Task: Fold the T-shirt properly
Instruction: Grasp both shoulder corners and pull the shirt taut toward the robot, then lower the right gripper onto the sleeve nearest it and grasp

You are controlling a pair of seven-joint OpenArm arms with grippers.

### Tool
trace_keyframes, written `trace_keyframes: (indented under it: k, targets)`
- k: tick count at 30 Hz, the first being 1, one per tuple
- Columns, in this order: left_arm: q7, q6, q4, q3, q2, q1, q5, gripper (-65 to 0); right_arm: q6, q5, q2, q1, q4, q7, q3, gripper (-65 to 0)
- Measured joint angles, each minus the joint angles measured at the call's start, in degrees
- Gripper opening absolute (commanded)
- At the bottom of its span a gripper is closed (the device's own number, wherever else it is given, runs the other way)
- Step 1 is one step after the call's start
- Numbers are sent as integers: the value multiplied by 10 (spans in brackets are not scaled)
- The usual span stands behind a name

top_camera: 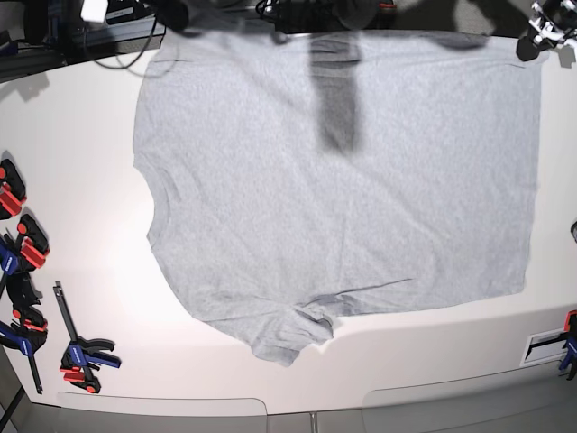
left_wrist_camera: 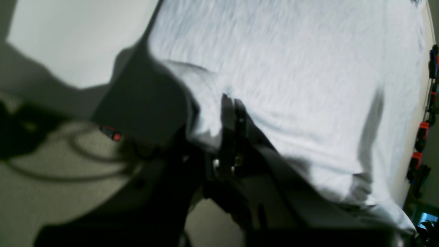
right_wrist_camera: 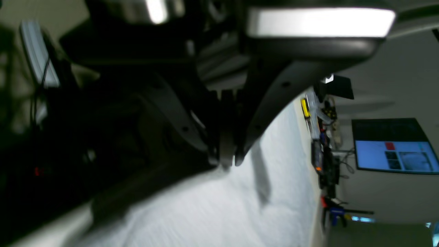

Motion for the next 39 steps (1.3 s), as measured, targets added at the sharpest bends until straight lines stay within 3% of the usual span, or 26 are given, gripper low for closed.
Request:
trace_keyframes:
  k: [9, 16, 22, 29, 39]
  targets:
    - [0, 0, 0, 0, 0, -63, 7, -650, 1, -94, 2, 101, 0, 34, -86, -650]
    - [-6, 1, 0, 0, 0, -111, 47, -650, -3, -269, 3, 183, 0, 105, -199, -650]
    - [-37, 1, 0, 0, 2, -131, 87, -650, -46, -395, 3, 266, -1, 143, -249, -650]
    - [-95, 2, 0, 29, 1, -132, 132, -650, -81, -459, 3, 339, -1, 148, -285, -650]
    - [-112, 8, 0, 58, 0, -176, 178, -650, -133, -508, 3, 378, -36, 176, -288, -650]
